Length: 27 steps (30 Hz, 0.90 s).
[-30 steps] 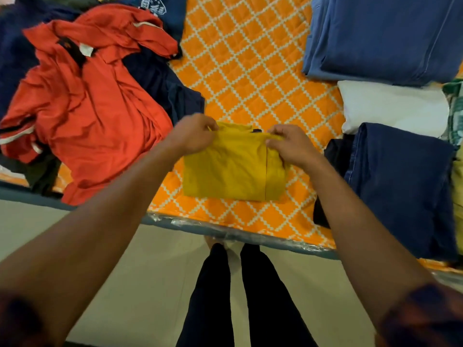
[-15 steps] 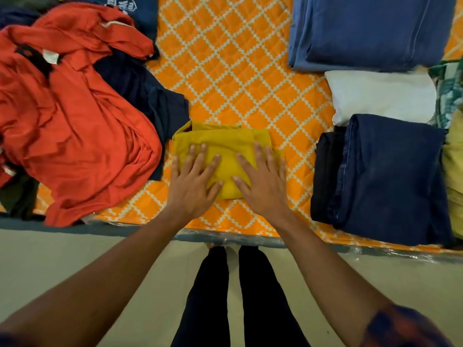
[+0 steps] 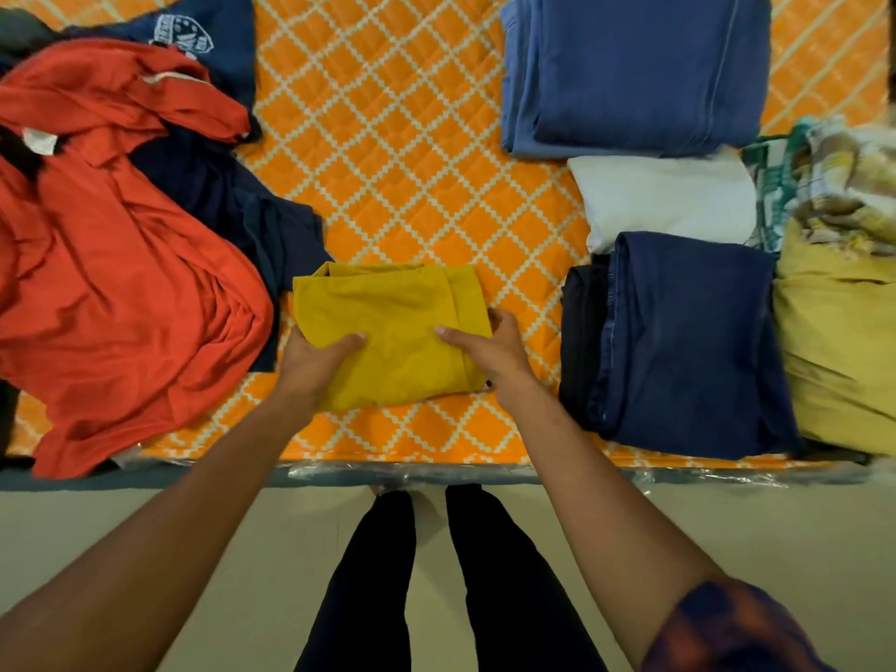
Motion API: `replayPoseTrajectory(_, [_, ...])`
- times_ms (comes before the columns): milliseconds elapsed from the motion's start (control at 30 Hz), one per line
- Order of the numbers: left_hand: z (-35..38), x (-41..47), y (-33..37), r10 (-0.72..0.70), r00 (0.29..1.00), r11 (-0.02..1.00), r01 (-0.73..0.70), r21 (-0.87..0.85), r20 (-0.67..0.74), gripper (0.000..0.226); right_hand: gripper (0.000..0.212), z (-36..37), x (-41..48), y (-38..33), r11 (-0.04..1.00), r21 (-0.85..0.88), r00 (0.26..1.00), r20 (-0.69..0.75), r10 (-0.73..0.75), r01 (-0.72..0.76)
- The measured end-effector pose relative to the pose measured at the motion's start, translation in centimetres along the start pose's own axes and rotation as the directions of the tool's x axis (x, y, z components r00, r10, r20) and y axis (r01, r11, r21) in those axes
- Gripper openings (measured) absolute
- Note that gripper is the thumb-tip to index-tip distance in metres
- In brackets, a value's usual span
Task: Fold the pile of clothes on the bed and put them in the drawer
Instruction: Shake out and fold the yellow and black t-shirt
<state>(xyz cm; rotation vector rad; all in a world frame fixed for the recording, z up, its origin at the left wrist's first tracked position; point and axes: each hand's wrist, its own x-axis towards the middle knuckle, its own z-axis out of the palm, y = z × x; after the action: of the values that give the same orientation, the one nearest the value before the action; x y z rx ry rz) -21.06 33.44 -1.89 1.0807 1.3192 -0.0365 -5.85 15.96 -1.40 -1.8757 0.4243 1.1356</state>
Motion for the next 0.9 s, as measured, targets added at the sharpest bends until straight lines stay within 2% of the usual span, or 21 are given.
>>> replayPoseTrajectory(100, [-0.1, -0.7, 1.8, -0.136, 0.970, 0.984, 0.155, -0.085, 0.200, 0.042, 0.062, -1.2, 0.0, -1.2, 0.993, 0.075, 0.979, 0.186, 0.077, -0.092])
replayPoseTrajectory(167, [0.2, -1.5, 3.0, -0.110, 0.966, 0.987, 0.135, -0.092, 0.232, 0.030, 0.060, -1.8, 0.0, -2.0, 0.993, 0.093, 0.968, 0.248, 0.047, -0.072])
replayPoseTrajectory(300, [2.1, -3.5, 6.1, -0.020, 0.970, 0.990, 0.053, -0.131, 0.244, 0.026, 0.049, -3.3, -0.5, -4.4, 0.982, 0.174, 0.956, 0.267, -0.120, 0.074])
replayPoseTrajectory(433, [7.1, -5.4, 9.8, 0.075, 0.955, 0.986, -0.028, -0.166, 0.287, 0.026, 0.043, -8.9, -0.5, -8.5, 0.947, 0.214, 0.934, 0.216, -0.284, 0.238])
replayPoseTrajectory(533, [12.9, -5.9, 12.6, 0.121, 0.926, 0.980, -0.055, -0.190, 0.359, 0.030, 0.062, -14.7, -0.3, -12.0, 0.908, 0.214, 0.907, 0.145, -0.395, 0.361])
replayPoseTrajectory(667, [23.0, -4.5, 15.3, 0.217, 0.891, 0.972, -0.157, -0.177, 0.399, 0.045, 0.048, -24.8, 1.2, -15.7, 0.858, 0.133, 0.866, -0.005, -0.500, 0.496])
replayPoseTrajectory(733, [27.9, -2.8, 16.0, 0.242, 0.886, 0.969, -0.197, -0.152, 0.396, 0.053, 0.044, -29.4, 3.3, -16.8, 0.849, 0.099, 0.855, -0.068, -0.514, 0.519])
replayPoseTrajectory(800, [32.6, -1.2, 16.4, 0.236, 0.890, 0.971, -0.232, -0.056, 0.390, 0.049, 0.043, -33.0, 6.6, -17.1, 0.867, 0.060, 0.867, -0.114, -0.486, 0.494])
replayPoseTrajectory(900, [37.5, 1.6, 15.1, 0.200, 0.918, 0.958, -0.257, 0.130, 0.343, 0.051, 0.035, -35.7, 11.1, -15.3, 0.909, -0.132, 0.902, -0.134, -0.411, 0.395])
